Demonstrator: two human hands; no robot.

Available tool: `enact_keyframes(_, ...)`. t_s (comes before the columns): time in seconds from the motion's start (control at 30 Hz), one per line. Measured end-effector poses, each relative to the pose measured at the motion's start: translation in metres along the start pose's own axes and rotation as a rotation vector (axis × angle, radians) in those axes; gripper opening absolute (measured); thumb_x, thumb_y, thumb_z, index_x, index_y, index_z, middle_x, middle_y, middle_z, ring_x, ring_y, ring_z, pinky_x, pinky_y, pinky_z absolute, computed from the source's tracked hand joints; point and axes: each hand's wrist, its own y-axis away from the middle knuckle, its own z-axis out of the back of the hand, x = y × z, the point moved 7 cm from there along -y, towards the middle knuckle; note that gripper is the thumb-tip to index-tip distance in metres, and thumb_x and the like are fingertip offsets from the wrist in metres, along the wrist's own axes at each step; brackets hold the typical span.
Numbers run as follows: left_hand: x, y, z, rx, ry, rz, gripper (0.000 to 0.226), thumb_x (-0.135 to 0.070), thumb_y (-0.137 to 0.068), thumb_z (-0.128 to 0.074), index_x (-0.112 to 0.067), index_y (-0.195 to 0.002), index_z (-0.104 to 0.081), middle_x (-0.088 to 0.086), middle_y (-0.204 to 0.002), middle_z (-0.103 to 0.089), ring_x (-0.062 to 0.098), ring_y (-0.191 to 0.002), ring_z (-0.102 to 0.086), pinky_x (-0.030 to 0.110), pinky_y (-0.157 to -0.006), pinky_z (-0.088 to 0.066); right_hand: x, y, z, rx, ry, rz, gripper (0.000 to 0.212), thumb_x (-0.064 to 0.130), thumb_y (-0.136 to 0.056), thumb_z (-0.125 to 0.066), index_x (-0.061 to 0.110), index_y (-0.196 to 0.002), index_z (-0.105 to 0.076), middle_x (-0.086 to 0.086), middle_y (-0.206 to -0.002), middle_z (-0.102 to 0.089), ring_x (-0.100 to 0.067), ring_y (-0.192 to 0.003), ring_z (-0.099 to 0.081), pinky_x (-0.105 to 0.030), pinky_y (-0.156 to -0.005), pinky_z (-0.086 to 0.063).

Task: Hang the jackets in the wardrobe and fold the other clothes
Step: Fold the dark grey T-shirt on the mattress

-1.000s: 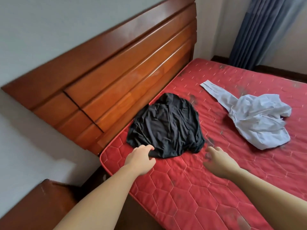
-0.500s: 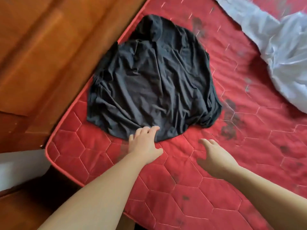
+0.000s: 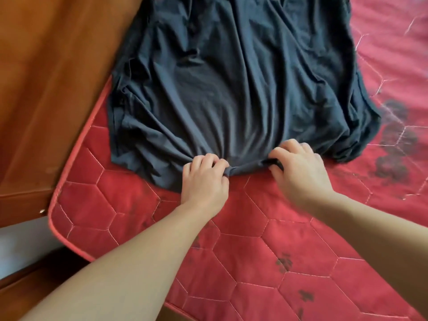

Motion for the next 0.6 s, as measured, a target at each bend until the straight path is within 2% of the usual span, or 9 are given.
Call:
enact_keyframes(0.07,-0.008,0.005,0.004,0.027,0.061,0.022,0.021,-0.023,-0.09,-0.045,-0.023,-0.104,-0.061,-0.003,-0.101,-0.063,0.024,-0.102,-0.055,0.036,-0.087,-0.034,0.003,0.003,0.014,-0.042,-0.166,0.016,0.013,0.017,-0.091,-0.054,0.02,-0.103,-0.058,-0.001,-0.1,-0.064,-0.03,-0.098,-0.054,-0.039,-0.082,-0.039)
enact_keyframes(0.13,-0.022,0.013,0.008,0.066,0.191,0.068,0.016,-0.024,-0.099,-0.042,-0.02,-0.108,-0.055,0.003,-0.097,-0.067,0.029,-0.096,-0.058,0.038,-0.079,-0.034,-0.007,0.011,0.026,-0.031,-0.363,-0.02,0.005,0.016,-0.093,-0.048,0.02,-0.095,-0.048,-0.005,-0.077,-0.063,-0.034,-0.076,-0.056,-0.041,-0.072,-0.045)
enact_keyframes(0.23,-0.06,0.03,0.005,0.172,0.224,0.01,0.021,-0.037,-0.103,-0.038,-0.022,-0.11,-0.051,0.009,-0.094,-0.07,0.037,-0.094,-0.06,0.036,-0.07,-0.029,-0.033,0.035,0.047,-0.037,-0.343,-0.006,0.002,0.022,-0.094,-0.046,0.023,-0.095,-0.044,-0.007,-0.071,-0.062,-0.036,-0.069,-0.056,-0.044,-0.066,-0.048)
enact_keyframes(0.3,-0.09,0.048,-0.007,0.32,0.239,-0.039,0.029,-0.051,-0.099,-0.04,-0.025,-0.106,-0.049,0.009,-0.093,-0.069,0.037,-0.094,-0.06,0.038,-0.071,-0.037,-0.059,0.061,0.055,0.015,-0.219,-0.004,0.008,0.033,-0.094,-0.047,0.025,-0.094,-0.047,-0.007,-0.075,-0.065,-0.037,-0.076,-0.06,-0.043,-0.066,-0.049)
enact_keyframes(0.37,-0.12,0.074,-0.024,0.513,0.227,-0.093,0.039,-0.062,-0.091,-0.048,-0.028,-0.108,-0.049,0.006,-0.101,-0.068,0.032,-0.098,-0.06,0.04,-0.078,-0.045,-0.09,0.093,0.057,0.143,-0.01,-0.015,0.02,0.045,-0.093,-0.047,0.025,-0.093,-0.05,-0.006,-0.083,-0.068,-0.035,-0.084,-0.064,-0.04,-0.068,-0.049)
enact_keyframes(0.4,-0.135,0.088,-0.031,0.593,0.182,-0.14,0.041,-0.059,-0.089,-0.054,-0.028,-0.113,-0.048,0.006,-0.107,-0.066,0.031,-0.102,-0.059,0.04,-0.082,-0.046,-0.107,0.11,0.057,0.22,0.122,-0.015,0.024,0.05,-0.093,-0.044,0.026,-0.092,-0.049,-0.003,-0.086,-0.068,-0.032,-0.087,-0.065,-0.037,-0.069,-0.049)
enact_keyframes(0.47,-0.164,0.113,-0.045,0.684,0.067,-0.24,0.035,-0.038,-0.09,-0.059,-0.026,-0.12,-0.048,0.008,-0.115,-0.063,0.033,-0.109,-0.057,0.039,-0.084,-0.045,-0.143,0.145,0.061,0.347,0.362,-0.03,0.03,0.058,-0.094,-0.037,0.029,-0.092,-0.048,0.003,-0.094,-0.069,-0.024,-0.094,-0.066,-0.032,-0.073,-0.049)
enact_keyframes(0.53,-0.186,0.133,-0.053,0.739,0.031,-0.245,0.027,-0.02,-0.089,-0.055,-0.024,-0.115,-0.053,0.009,-0.114,-0.062,0.034,-0.107,-0.057,0.038,-0.082,-0.044,-0.183,0.177,0.07,0.424,0.527,-0.089,0.033,0.06,-0.094,-0.033,0.032,-0.095,-0.051,0.008,-0.103,-0.068,-0.016,-0.1,-0.066,-0.029,-0.076,-0.048)
enact_keyframes(0.6,-0.206,0.147,-0.057,0.778,0.013,-0.249,0.02,-0.016,-0.088,-0.053,-0.021,-0.106,-0.058,0.009,-0.108,-0.063,0.034,-0.103,-0.058,0.036,-0.077,-0.042,-0.224,0.204,0.081,0.478,0.667,-0.174,0.034,0.057,-0.094,-0.031,0.033,-0.097,-0.055,0.011,-0.107,-0.067,-0.011,-0.101,-0.066,-0.027,-0.076,-0.045)
